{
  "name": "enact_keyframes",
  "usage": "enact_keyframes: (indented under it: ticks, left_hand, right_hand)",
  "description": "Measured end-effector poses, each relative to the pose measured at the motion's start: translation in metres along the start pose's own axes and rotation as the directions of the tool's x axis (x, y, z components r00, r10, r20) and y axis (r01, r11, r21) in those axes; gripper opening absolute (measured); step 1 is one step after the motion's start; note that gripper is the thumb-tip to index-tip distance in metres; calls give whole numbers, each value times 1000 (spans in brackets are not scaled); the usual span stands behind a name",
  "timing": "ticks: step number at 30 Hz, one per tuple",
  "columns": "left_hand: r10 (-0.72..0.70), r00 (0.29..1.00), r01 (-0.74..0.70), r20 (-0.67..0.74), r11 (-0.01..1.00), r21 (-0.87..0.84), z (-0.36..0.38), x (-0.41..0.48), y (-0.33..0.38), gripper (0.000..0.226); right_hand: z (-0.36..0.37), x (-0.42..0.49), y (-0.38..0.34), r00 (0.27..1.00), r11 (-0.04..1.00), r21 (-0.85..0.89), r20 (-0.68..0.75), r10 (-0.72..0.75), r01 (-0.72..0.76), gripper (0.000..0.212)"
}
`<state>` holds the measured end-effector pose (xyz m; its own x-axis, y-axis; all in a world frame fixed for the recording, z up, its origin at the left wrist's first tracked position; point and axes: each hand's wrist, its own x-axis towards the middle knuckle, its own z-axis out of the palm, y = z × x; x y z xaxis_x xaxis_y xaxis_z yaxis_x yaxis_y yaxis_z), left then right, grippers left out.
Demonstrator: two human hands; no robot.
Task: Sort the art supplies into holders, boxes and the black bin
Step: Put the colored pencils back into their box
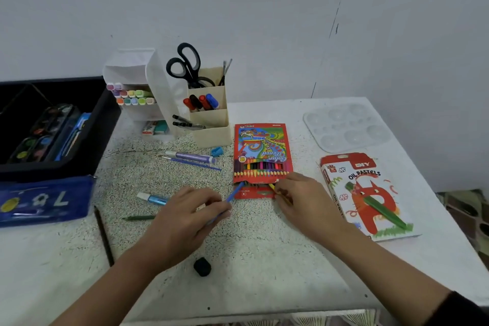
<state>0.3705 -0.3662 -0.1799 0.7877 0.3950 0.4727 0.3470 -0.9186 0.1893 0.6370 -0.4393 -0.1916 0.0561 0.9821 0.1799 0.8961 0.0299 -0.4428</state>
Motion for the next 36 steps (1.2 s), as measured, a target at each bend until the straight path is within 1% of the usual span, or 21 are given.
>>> enact_keyframes:
  ticks: [1, 6, 10, 12, 14, 19, 22, 25, 28, 30, 31, 33, 34, 36]
  left_hand:
    - [-5, 1000, 5, -11, 1000, 9, 3, 0, 1, 24]
    - [-16, 994, 19, -111, 999, 30, 21, -5, 8, 16]
    - [14, 993, -6, -116, 998, 68, 32, -21, 8, 20]
    - [25, 991, -15, -129, 997, 74, 34, -28, 5, 23]
    - [11, 988, 0, -156, 997, 76, 34, -31, 2, 26]
    - [-10, 989, 25, -146, 994, 105, 38, -32, -6, 22]
    - [-35, 996, 45, -86, 993, 110, 51, -31, -12, 28]
    - [-52, 997, 48, 52, 996, 78, 52, -25, -15, 36]
    - [-79, 973, 55, 217, 992, 113, 44, -15, -20, 57]
    - [-94, 956, 67, 278, 992, 105, 40, -10, -27, 71]
    - [-102, 950, 78, 297, 993, 89, 37, -7, -30, 69]
    - [-131, 937, 123, 323, 991, 42, 29, 0, -33, 58]
    - [-160, 924, 164, 348, 986, 18, 26, 4, -34, 61]
    - [-234, 863, 249, 448, 968, 25, 24, 11, -36, 90]
  right_hand:
    - [2, 1, 0, 1000, 1000, 10, -20, -9, 9, 3]
    - [15, 8, -2, 994, 998, 59, -112, -11, 18, 5]
    - [22, 10, -2, 983, 997, 75, -184, -4, 18, 3]
    - [26, 10, -2, 984, 997, 67, -180, -17, 29, 3]
    - [29, 9, -2, 989, 998, 48, -146, -27, 34, 6]
    - [29, 9, 0, 985, 997, 31, -160, -60, 66, 3]
    - [29, 9, 0, 983, 997, 16, -165, -76, 80, 1]
    - [28, 8, 0, 987, 997, 0, -142, -79, 80, 10]
    - [22, 4, -1, 990, 993, 21, -85, -110, 112, 25]
    - [18, 1, -1, 989, 988, 46, -40, -143, 145, 32]
    - [16, -1, 1, 987, 985, 58, -22, -162, 163, 33]
    - [11, -4, 6, 982, 978, 89, 0, -191, 190, 35]
    - [8, -5, 10, 980, 976, 98, 13, -199, 197, 39]
    - [0, -5, 15, 975, 974, 92, 63, -214, 208, 55]
